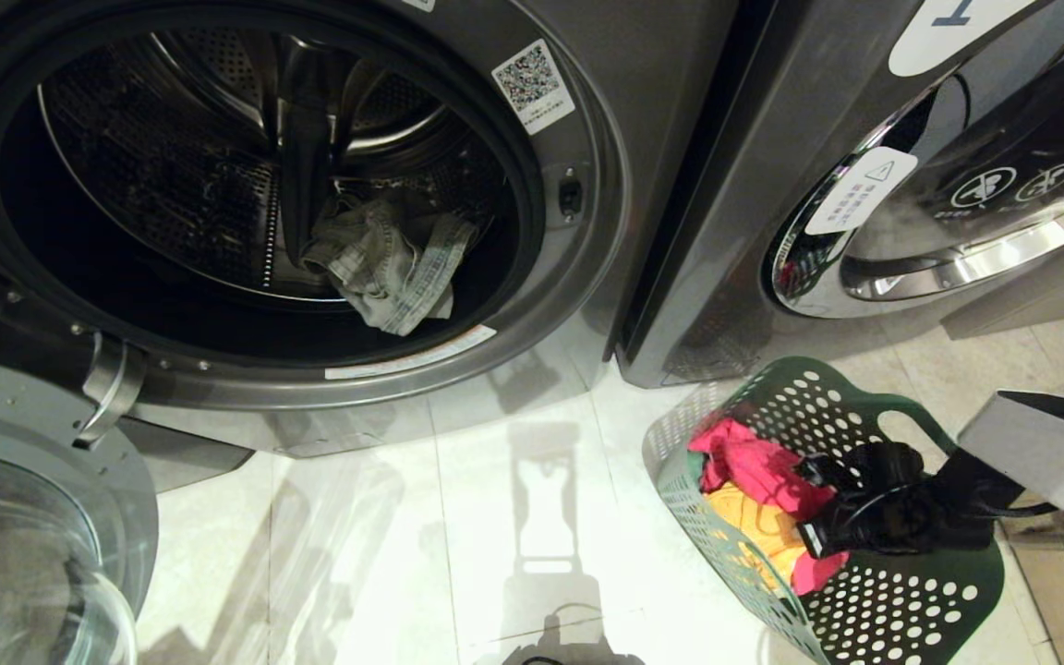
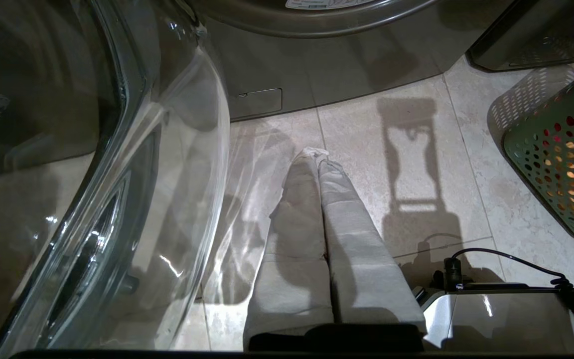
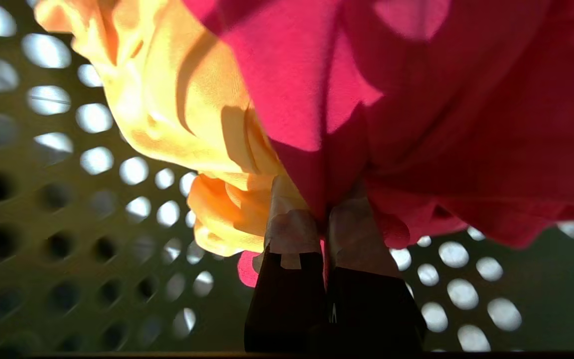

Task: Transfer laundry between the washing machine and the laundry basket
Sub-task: Pick a cloth and place it into the basket

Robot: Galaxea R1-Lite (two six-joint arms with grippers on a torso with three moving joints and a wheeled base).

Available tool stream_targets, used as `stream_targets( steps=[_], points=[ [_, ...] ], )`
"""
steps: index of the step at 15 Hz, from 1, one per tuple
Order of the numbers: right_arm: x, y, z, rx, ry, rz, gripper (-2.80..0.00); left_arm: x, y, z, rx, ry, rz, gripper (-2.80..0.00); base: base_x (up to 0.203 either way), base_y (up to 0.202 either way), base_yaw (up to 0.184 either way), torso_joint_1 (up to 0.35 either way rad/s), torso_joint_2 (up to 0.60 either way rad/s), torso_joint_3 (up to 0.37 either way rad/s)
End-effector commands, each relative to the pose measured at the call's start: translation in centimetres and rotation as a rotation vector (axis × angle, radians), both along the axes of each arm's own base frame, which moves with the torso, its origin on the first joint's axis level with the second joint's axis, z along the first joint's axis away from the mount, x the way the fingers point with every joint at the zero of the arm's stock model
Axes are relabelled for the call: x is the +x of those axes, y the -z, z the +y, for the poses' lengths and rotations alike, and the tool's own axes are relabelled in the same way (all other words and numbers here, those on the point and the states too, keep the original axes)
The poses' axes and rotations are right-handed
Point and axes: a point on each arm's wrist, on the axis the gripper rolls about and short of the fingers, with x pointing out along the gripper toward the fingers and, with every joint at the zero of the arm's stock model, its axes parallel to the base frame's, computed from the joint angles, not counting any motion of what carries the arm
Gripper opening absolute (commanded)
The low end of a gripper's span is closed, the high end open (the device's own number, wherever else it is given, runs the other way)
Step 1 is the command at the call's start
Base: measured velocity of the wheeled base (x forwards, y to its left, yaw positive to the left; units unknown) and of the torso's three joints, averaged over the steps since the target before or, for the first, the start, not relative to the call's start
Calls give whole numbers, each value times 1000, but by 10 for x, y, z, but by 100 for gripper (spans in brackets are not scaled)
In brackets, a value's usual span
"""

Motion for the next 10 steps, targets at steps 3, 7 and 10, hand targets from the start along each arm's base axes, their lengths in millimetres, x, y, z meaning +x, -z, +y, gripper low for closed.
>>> stream_targets(
  steps=[3,7,10],
  points=[
    [-39,-89,7,-18,-5,-140,-280,0,0,0,0,0,0,-280,0,0,0,0,0,0],
    [-85,-142,17,-35,-11,-234,-280,0,0,0,0,0,1,-280,0,0,0,0,0,0],
    [-129,-174,28,-45,-23,-292,-280,0,0,0,0,0,1,-280,0,0,0,0,0,0]
  ],
)
